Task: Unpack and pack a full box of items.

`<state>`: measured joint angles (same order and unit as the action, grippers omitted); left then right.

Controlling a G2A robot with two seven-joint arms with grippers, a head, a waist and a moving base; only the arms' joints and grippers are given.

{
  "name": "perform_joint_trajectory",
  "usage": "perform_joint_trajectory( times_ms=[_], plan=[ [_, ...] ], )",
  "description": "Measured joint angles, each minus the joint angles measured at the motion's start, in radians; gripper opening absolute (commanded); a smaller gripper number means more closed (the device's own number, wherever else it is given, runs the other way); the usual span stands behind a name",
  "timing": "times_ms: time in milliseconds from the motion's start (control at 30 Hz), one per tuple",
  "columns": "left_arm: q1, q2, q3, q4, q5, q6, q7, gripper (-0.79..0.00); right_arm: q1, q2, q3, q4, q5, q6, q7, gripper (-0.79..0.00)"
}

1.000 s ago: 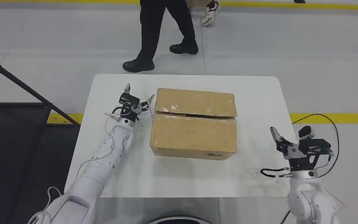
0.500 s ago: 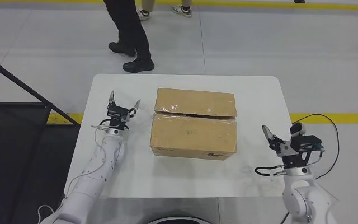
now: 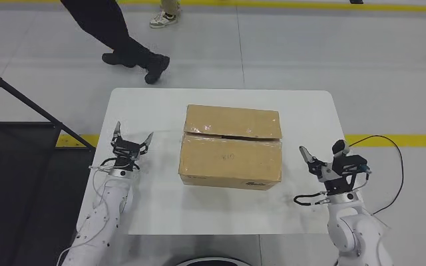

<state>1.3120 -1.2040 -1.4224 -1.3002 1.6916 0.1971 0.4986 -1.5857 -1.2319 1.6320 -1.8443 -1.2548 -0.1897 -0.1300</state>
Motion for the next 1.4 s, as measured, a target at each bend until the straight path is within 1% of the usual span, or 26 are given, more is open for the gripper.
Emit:
perform_joint_trajectory(
  times_ms=[133, 267, 467, 733, 900, 1000, 1100, 1200, 1300, 1400],
  plan=[
    [0.042, 0.005, -0.023, -0.033, 0.018, -0.016, -0.036, 0.000, 0.009, -0.001, -0.012, 0.002, -0.006, 0.001, 0.002, 0.000],
    [0.059, 0.007, -0.030, -0.042, 0.048, -0.011, -0.066, 0.000, 0.012, -0.001, -0.016, 0.003, -0.008, -0.002, 0.002, 0.000],
    [0.080, 0.005, -0.035, -0.050, 0.046, -0.018, -0.109, 0.000, 0.012, -0.001, -0.017, -0.002, -0.012, -0.003, 0.002, 0.000],
    [0.123, 0.007, -0.046, -0.086, 0.051, -0.066, -0.102, 0.000, 0.017, -0.001, -0.029, -0.008, -0.019, -0.006, 0.011, 0.000],
    [0.167, 0.013, -0.074, -0.133, 0.058, -0.089, -0.061, 0.000, 0.025, 0.005, -0.039, -0.024, -0.087, -0.058, 0.042, 0.000],
    [0.207, 0.022, -0.106, -0.166, 0.072, -0.140, -0.036, 0.000, 0.025, 0.009, -0.037, -0.041, -0.133, -0.086, 0.068, 0.000],
    [0.256, 0.033, -0.147, -0.218, 0.081, -0.223, -0.004, 0.000, 0.029, 0.013, -0.028, -0.055, -0.148, -0.107, 0.102, 0.000],
    [0.304, 0.042, -0.193, -0.284, 0.046, -0.308, 0.018, 0.000, 0.041, 0.015, -0.019, -0.065, -0.132, -0.132, 0.143, 0.000],
    [0.338, 0.045, -0.232, -0.350, -0.025, -0.361, 0.035, 0.000, 0.055, 0.019, -0.001, -0.071, -0.038, -0.203, 0.171, 0.000],
    [0.357, 0.043, -0.255, -0.394, -0.143, -0.410, 0.057, 0.000, 0.071, 0.024, 0.033, -0.059, 0.119, -0.306, 0.193, 0.000]
  ],
)
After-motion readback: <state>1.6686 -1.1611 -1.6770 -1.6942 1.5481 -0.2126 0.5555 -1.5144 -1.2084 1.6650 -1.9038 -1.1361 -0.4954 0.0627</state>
